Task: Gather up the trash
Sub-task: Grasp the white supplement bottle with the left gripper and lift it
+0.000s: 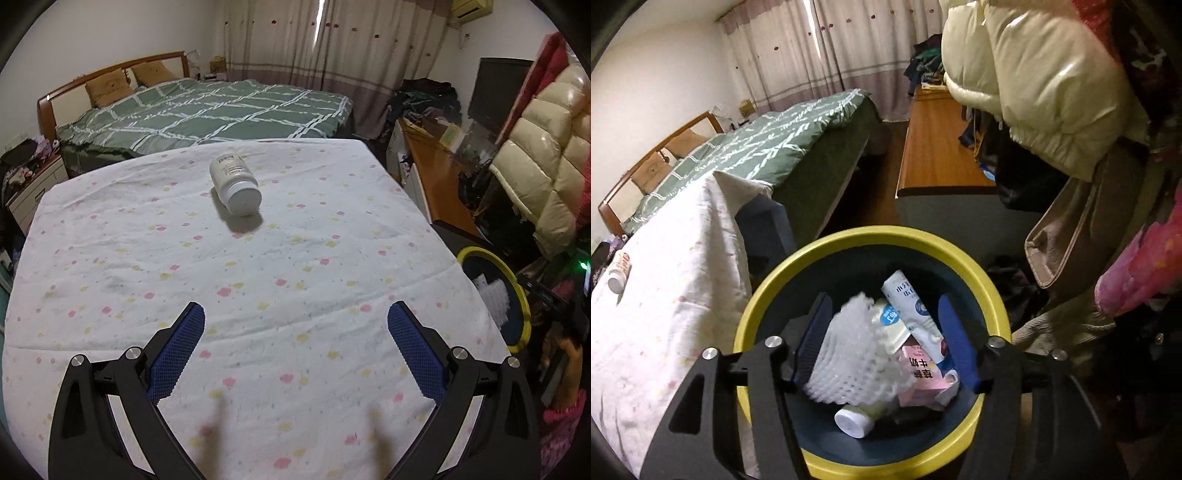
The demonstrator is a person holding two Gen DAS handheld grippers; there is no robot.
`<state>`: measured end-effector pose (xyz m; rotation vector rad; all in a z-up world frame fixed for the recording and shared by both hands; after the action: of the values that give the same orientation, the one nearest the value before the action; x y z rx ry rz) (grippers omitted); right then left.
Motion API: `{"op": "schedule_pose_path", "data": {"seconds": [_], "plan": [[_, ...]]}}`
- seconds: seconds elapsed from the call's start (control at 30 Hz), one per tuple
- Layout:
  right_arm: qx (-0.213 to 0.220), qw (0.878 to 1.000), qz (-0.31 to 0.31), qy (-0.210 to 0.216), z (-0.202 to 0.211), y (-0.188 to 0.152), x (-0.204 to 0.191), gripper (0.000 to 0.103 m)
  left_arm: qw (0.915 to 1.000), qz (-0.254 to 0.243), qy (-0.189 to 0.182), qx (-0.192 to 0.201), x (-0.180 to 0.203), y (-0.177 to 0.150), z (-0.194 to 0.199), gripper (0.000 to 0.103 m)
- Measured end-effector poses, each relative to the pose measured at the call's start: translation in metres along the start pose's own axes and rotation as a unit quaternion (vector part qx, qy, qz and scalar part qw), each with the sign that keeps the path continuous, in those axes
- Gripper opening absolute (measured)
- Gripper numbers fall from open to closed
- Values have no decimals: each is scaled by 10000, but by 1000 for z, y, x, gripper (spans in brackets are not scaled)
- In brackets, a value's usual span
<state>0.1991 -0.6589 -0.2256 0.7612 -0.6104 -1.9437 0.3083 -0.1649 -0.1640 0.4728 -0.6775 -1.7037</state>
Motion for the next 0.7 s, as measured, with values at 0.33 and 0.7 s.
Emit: {"op": "schedule_pose_path", "data": {"seconds": [0.33,0.7], "plan": [[164,9995,75,270,17,3,-8,65,9967,635,252,-439,-24,62,-62,98],[113,9990,181,386,17,6,-15,66,9806,1355,654,-1258,-46,122,-161,90]]}}
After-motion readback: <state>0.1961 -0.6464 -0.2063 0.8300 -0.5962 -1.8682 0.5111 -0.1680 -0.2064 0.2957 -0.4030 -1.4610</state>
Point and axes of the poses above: each gripper's, at about its wrist camera, not at the fingertips, and z roughly against the way its jaws point, x to its right, y to its top, the point moved 3 cm from there along -z, roughly the way its jaws point, and after that the axes turned 6 degrees about y, right-handed, at the moved point
